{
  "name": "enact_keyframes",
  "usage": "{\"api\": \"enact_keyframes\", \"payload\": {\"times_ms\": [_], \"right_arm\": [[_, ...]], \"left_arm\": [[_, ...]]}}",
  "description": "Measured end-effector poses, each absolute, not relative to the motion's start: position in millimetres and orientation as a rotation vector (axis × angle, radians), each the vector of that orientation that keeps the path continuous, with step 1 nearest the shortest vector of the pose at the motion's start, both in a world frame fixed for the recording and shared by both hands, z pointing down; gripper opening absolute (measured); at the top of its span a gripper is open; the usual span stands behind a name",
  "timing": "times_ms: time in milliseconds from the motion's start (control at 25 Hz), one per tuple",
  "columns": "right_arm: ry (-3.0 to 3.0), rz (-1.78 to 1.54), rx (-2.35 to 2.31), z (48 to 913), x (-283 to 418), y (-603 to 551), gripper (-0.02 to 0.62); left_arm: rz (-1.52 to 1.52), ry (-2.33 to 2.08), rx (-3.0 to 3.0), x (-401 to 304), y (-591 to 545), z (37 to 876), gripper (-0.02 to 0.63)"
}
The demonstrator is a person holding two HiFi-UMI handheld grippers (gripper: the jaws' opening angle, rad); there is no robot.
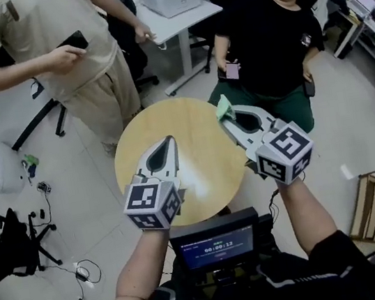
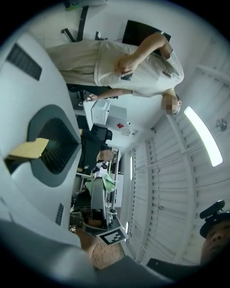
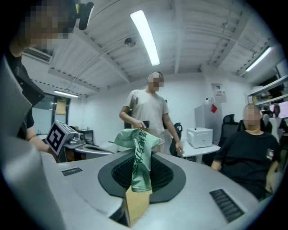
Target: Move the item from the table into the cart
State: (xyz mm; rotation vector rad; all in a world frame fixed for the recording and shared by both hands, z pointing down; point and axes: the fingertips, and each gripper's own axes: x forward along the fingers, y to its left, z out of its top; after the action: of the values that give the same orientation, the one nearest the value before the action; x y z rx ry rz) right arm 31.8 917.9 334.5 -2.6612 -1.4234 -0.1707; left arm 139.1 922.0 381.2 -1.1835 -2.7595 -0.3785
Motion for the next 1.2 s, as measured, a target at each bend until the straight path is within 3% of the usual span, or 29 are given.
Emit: {"api": "enact_keyframes", "payload": {"times_ms": [400,600,880,1200], "right_arm": [[-2.021,-0.071,-2.293,334,-138,735,0.029],[-2.263,-0.039,-2.063,329,-242,622,0.029],[-2.56,0.055,-1.705,314,-361,352,0.029],[-2.897,0.03,-1.083,330,-391,279,0.029]], "left_arm": [[-0.276,-2.979,-0.609,-37,800,371,0.002],[-0.253,-3.027,-0.291,-160,712,359,0.002],[-0.221,-3.018,0.139,-313,466,354,0.002],[-0.233,-2.89,0.805,-389,410,382,0.002]]}}
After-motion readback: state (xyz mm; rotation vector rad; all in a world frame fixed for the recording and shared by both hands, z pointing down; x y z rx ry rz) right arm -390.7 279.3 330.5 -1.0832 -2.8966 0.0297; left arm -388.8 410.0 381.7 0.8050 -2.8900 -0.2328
